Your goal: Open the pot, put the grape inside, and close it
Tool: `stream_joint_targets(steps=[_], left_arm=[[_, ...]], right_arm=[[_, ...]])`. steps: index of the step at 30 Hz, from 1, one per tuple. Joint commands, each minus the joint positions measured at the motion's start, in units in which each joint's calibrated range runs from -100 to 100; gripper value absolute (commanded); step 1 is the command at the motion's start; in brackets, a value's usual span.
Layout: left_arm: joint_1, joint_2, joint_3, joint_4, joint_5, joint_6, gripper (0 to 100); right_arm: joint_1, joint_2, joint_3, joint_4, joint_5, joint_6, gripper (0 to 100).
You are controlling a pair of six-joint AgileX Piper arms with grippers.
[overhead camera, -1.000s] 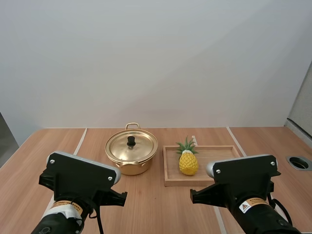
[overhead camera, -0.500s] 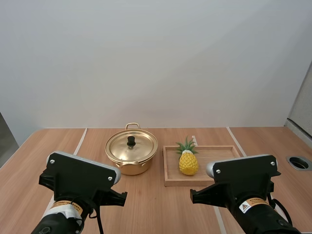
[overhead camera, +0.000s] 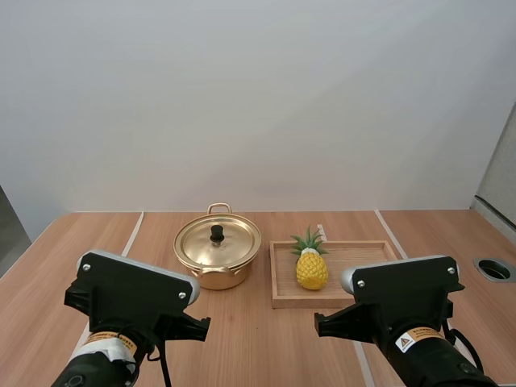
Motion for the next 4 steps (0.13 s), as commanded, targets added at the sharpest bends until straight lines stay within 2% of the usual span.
stream_joint_targets(steps=[1,4], left_arm=[[-0.02,-0.22,0.14,0.67,-1.41,-0.19,0],[-0.02,-0.22,0.14,0.67,-1.41,-0.19,0]], right_arm=[[0.14,-0.38,0.14,0.12,-0.86,-0.04,0],[0.14,-0.38,0.14,0.12,-0.86,-0.04,0]])
